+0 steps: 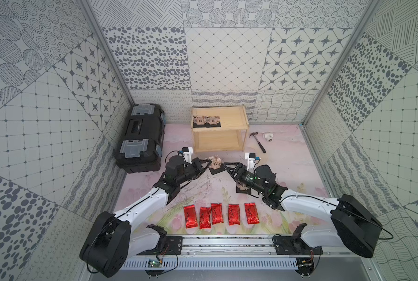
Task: Place the tea bags on the shelf by color
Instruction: Pick up the tea bag from the center of the board.
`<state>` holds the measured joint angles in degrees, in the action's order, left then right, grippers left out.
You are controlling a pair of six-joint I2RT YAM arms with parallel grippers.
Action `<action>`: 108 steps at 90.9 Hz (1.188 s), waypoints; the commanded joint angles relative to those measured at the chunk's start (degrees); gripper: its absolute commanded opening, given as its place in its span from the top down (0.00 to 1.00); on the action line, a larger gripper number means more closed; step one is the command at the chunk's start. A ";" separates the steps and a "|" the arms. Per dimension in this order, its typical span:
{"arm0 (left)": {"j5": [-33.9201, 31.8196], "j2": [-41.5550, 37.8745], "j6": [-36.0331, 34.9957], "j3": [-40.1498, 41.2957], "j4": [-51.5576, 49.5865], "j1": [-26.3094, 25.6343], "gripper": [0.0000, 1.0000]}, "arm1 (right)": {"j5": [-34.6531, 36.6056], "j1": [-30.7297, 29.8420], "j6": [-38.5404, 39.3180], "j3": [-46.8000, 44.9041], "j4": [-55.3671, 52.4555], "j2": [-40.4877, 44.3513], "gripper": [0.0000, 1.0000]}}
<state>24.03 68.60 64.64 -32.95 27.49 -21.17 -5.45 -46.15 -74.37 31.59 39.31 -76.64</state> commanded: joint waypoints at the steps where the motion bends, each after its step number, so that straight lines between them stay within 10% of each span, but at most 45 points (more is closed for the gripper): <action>1: -2.48 -0.83 4.45 -0.74 7.53 0.33 1.00 | 2.22 -0.97 -3.29 0.69 7.27 -1.76 0.37; 57: -2.64 -1.17 6.22 -1.72 8.19 1.47 1.00 | -0.96 -0.45 -7.12 3.35 14.57 -9.43 0.41; 108: -1.70 -0.03 7.52 -1.12 10.06 1.44 1.00 | -2.99 -0.06 -7.76 7.24 21.57 -14.96 0.83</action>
<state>21.96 68.38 72.23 -33.91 33.58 -19.77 -8.10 -46.28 -82.41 37.82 57.36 -91.18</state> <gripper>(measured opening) 0.065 0.199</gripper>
